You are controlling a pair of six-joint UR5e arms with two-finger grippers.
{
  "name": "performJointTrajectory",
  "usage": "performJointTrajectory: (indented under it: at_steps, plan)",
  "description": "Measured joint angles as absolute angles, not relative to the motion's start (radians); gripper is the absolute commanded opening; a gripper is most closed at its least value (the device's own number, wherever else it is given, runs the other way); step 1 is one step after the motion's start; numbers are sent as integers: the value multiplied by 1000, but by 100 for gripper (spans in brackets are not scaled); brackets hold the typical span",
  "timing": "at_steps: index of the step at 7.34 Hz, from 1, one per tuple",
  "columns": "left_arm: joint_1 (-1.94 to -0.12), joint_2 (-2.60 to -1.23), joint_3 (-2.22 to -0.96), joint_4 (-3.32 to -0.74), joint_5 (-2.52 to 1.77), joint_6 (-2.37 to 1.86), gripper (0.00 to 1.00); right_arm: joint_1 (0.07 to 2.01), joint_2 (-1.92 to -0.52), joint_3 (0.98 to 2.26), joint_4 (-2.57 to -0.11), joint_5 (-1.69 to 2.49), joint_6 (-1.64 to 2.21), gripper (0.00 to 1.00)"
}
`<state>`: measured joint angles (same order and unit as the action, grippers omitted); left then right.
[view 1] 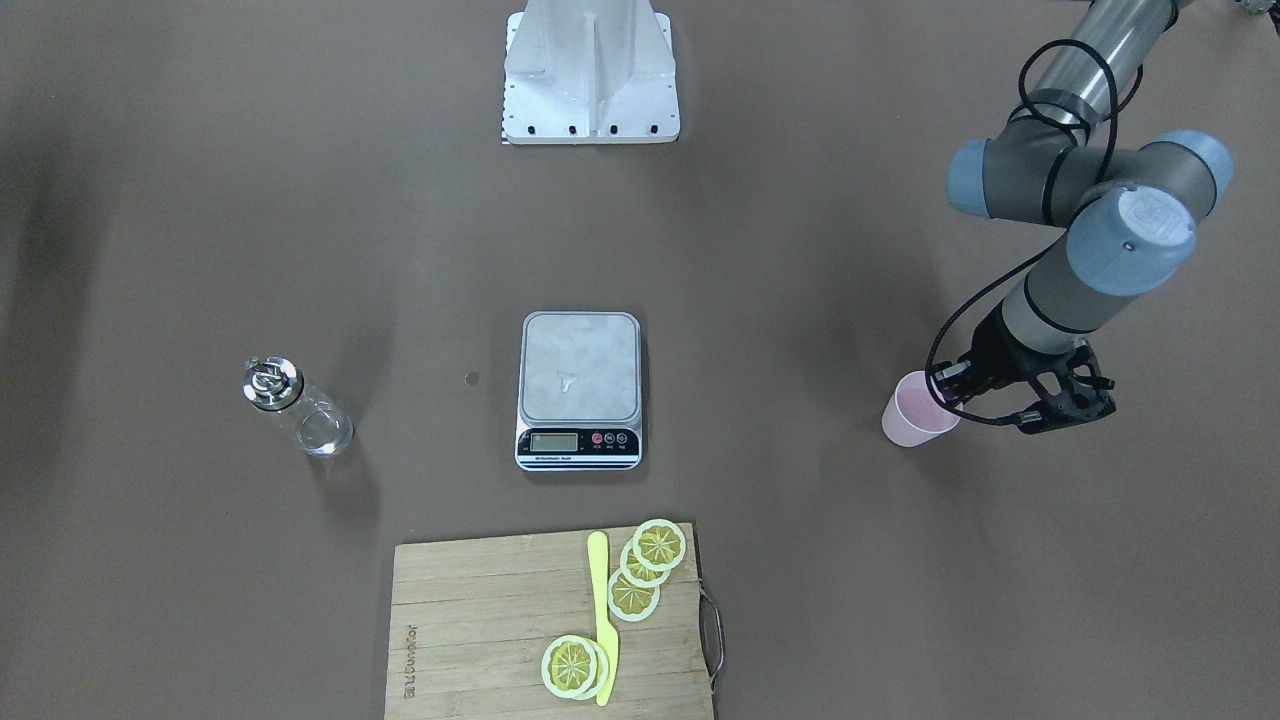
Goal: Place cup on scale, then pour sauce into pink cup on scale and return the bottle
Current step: 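Carry the pink cup with the left gripper onto the scale and lower it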
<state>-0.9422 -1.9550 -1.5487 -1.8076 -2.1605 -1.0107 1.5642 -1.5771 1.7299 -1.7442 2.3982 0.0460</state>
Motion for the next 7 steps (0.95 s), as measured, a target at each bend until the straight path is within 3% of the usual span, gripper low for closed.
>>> performJointTrajectory:
  at_steps: [4,7]
  plan:
    - [-958,-1971,-1655,-1704,-2169,-1014,0,1564,-1578,1725,-1744,2397,45,100]
    - [-940,-2112,-1682,-1586,-2181,-1213,0,1564,-1577,1724,-1744,2400,46,100]
